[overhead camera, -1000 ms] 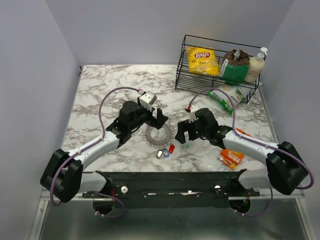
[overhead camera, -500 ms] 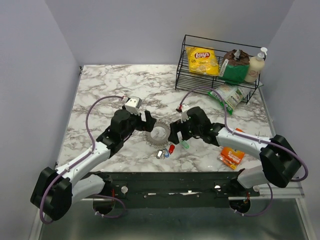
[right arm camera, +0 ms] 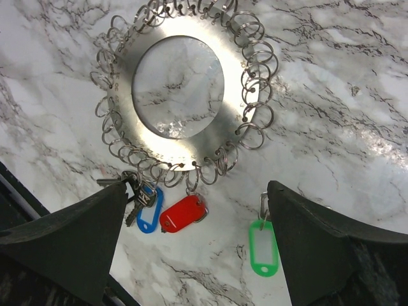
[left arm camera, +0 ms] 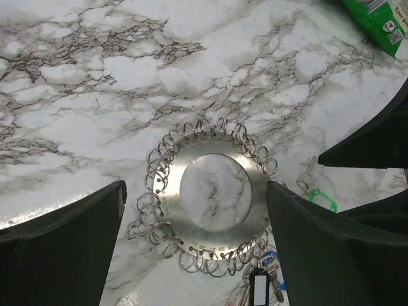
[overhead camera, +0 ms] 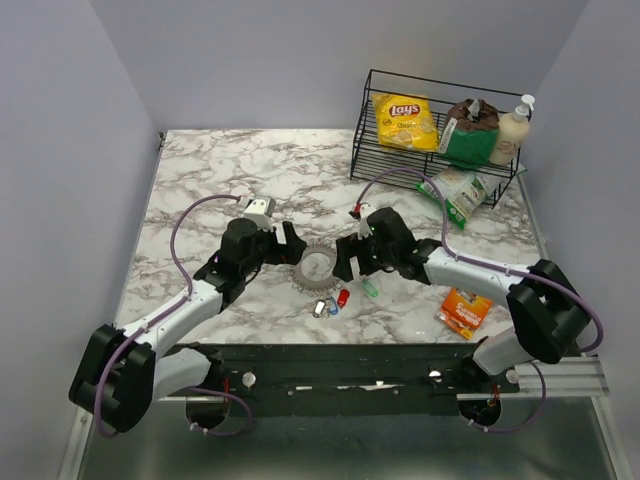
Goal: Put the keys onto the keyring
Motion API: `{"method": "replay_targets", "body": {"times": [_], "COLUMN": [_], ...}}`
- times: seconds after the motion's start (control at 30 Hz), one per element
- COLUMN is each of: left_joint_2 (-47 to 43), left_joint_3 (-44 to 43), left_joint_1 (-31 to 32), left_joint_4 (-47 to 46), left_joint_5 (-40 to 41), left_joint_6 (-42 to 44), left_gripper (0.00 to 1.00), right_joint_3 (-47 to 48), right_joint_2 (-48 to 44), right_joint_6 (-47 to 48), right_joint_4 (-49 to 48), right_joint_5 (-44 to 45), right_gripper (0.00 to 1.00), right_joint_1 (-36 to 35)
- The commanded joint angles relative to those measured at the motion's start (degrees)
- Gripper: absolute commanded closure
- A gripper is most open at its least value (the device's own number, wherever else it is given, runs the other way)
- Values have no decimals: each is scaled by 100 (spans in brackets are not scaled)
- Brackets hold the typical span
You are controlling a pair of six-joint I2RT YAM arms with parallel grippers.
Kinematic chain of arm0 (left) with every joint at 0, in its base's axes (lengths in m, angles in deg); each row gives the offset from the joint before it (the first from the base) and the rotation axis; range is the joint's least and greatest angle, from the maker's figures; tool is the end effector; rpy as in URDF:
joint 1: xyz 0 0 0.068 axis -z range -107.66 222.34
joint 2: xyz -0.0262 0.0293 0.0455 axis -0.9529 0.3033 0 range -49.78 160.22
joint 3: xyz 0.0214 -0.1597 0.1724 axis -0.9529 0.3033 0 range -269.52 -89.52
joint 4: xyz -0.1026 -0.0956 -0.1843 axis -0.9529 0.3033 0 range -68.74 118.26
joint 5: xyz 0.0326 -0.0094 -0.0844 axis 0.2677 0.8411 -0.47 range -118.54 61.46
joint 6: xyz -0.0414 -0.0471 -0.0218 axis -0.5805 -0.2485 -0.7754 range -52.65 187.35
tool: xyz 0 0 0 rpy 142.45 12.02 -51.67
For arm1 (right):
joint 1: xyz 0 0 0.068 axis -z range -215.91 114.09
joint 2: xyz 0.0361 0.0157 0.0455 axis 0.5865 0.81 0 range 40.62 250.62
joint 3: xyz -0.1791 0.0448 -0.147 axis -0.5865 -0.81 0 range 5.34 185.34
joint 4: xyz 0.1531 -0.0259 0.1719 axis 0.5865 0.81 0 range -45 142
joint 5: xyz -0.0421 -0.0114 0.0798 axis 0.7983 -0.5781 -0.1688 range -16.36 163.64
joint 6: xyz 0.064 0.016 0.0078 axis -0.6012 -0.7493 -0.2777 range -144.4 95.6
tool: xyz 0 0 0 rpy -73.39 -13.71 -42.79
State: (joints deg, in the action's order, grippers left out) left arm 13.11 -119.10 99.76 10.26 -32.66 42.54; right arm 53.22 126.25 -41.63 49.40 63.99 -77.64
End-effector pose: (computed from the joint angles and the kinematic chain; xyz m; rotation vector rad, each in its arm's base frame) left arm 0.2158 -0.1163 0.1997 0.0946 2.0173 -0.6612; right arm 0.2189 0.2071 0.1711 -0.5975 2.3273 0.7007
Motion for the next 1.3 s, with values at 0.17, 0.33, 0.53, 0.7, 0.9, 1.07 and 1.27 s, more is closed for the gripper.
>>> {"method": "replay_targets", "body": {"times": [0.17, 0.33, 0.53, 0.7, 0.9, 1.07, 1.27], "left_joint_2": [574, 654, 794, 918, 856, 865, 926], "left_joint_3": [-56, -118, -162, -215, -250, -223, -214], "left_joint_1": [-378, -404, -404, -404, -404, -404, -404], "left_joint_4": [-16, 2, -86, -51, 11, 2, -16], "left_joint_5": [-713, -827, -1090, -1205, -1205, -1249, -1275], "left_joint_6": [-506, -498, -506, -489, -427, -419, -418], "left_gripper": [1, 1, 1, 1, 1, 3, 3], "right_joint_3": [257, 240, 266, 275, 248, 178, 73], "right_joint_2": [183, 288, 543, 806, 912, 842, 684], "right_joint_6": [-280, -316, -280, -324, -386, -412, -316], "right_joint_4": [184, 87, -97, -255, -379, -388, -379], "right_joint_5": [315, 113, -204, -406, -608, -766, -811], "right_gripper": [3, 22, 23, 31, 40, 42, 42], "right_joint_1": [16, 305, 429, 429, 447, 438, 421]}}
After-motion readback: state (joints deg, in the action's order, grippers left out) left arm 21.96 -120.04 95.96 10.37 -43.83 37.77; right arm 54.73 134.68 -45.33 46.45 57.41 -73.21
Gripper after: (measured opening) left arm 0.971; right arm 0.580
